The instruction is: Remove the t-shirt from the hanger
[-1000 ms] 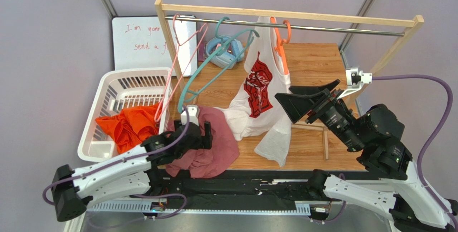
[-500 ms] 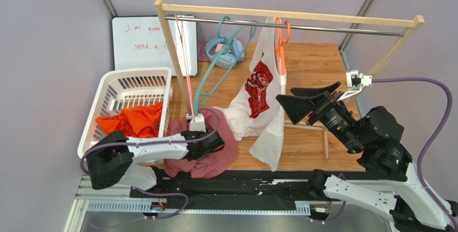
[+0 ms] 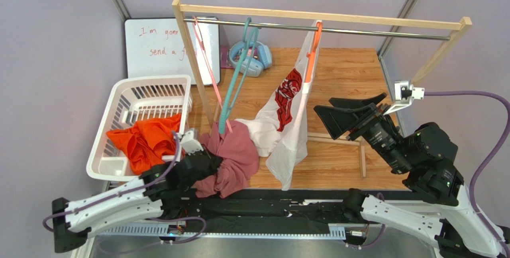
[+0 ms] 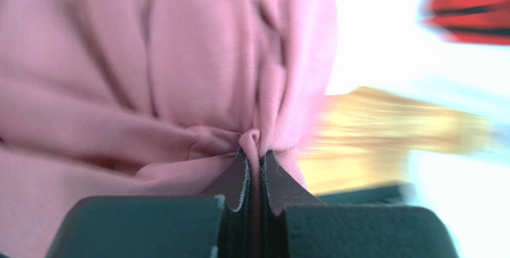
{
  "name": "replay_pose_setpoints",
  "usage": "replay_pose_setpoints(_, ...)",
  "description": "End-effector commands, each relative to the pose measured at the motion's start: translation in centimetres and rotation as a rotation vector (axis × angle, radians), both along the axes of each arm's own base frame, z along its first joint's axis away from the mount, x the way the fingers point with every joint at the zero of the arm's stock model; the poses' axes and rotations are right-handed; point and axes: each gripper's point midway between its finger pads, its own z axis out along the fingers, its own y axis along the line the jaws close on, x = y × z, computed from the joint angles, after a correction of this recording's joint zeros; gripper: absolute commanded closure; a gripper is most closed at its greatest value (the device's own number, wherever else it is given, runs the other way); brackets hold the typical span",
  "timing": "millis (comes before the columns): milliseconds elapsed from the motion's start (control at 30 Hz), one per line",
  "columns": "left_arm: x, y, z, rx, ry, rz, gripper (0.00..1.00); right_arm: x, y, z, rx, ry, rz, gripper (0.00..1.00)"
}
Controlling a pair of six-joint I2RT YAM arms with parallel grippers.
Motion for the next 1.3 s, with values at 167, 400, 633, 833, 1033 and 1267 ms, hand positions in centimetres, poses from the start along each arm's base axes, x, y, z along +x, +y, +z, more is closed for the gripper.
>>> replay_pose_setpoints(167,1.4,5.4,10.2,-0.030,-0.236,0.065,1.00,-0.2,-0.5,1.1,0.039,-0.015,-0.005,0.00)
replay_pose_setpoints(400,5.9,9.1,18.5,0.188,-0.260,0.166,1.00,-0.1,-0.5,1.3,0.030,-0.013,-0.011,0.00)
replay_pose_setpoints(633,9.5,15.2,25.4,0.234,-0.305,0.315,1.00,0.4,-1.2,1.1,-0.018,-0.010,-0.056,0.00)
replay_pose_setpoints(833,10.6,19.7,29.3,0.362,-0.309,0.464,1.00,2.3,-1.2,-0.5,-0.112,0.041,-0.147,0.00)
replay_pose_setpoints(1033,11.4,22.3,25.9,0.442,-0.214,0.555,1.00,3.7,0.1,-0.3,-0.184,0.069,-0.166,0.00)
replay_pose_setpoints(1267,10.3,24.8,19.8,0.531,-0.052,0.669,0.35,5.7,1.5,1.7,-0.222,0.082,-0.222,0.04)
